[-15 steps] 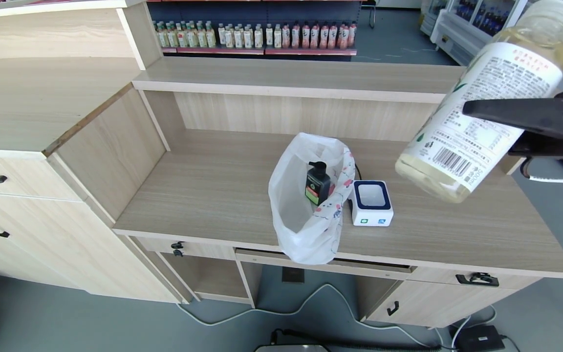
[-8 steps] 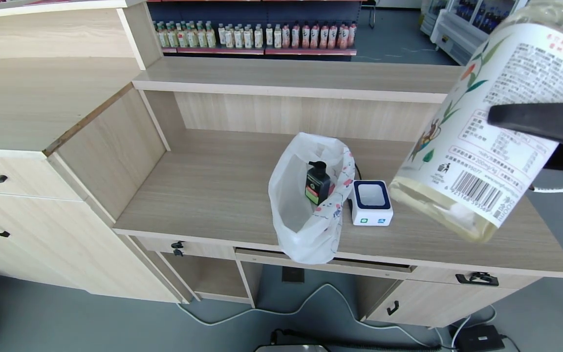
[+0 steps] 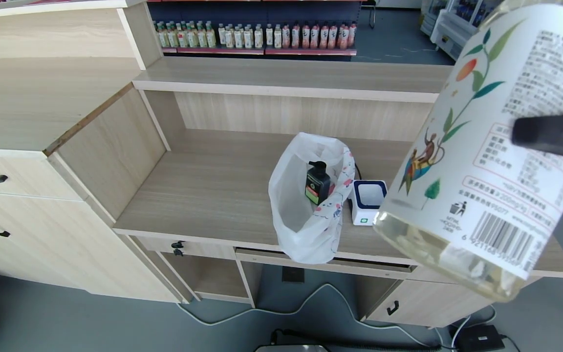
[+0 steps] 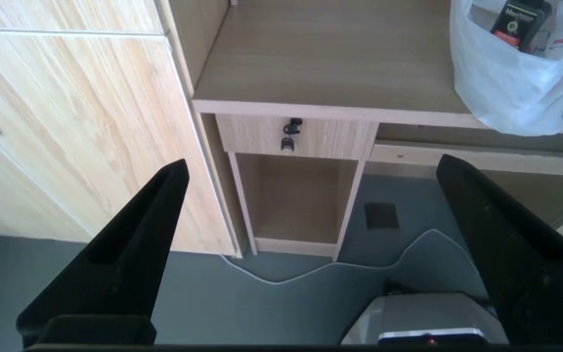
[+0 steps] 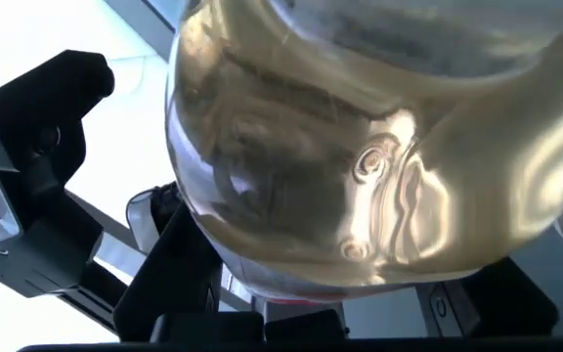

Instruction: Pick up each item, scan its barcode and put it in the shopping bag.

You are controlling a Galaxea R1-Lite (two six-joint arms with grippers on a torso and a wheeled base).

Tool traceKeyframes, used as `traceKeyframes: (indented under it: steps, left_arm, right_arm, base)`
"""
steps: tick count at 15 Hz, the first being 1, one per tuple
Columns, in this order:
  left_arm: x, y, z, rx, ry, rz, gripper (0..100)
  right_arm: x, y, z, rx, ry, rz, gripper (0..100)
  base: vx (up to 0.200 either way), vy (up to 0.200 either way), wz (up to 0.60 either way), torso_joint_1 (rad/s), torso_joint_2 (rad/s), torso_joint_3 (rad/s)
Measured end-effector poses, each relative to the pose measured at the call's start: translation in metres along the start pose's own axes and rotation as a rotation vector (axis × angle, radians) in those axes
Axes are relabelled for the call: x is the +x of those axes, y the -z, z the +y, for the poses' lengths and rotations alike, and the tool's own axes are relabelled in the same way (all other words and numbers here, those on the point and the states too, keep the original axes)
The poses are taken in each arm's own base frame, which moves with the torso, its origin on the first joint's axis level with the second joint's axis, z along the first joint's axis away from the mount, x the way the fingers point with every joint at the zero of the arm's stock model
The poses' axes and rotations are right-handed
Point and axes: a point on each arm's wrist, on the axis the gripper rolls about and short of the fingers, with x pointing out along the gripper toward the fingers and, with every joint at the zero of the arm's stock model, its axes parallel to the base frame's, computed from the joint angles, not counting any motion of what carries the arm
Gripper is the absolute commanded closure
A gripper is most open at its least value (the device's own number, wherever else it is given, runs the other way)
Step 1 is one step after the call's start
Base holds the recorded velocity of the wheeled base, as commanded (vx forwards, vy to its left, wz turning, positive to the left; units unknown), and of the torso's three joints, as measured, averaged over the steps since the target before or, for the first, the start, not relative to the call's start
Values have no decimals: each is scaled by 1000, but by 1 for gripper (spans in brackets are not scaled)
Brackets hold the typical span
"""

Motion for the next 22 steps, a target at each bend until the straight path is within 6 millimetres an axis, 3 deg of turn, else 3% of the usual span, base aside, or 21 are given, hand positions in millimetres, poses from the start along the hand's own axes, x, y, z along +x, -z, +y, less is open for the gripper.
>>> traceKeyframes:
  steps: [7,16,22]
  left_arm:
    - [0,0,0,0,0,0,0]
    - [0,0,0,0,1,0,0]
    - [0,0,0,0,0,0,0]
  right_arm:
    - [7,7,-1,57,-21,44,100]
    - [25,7,14,59,-123,78,100]
    - [18,10,19,64,-107,77,100]
  base:
    - [0,0,0,0,0,0]
    - [0,0,0,0,0,0]
    - [0,0,0,0,0,0]
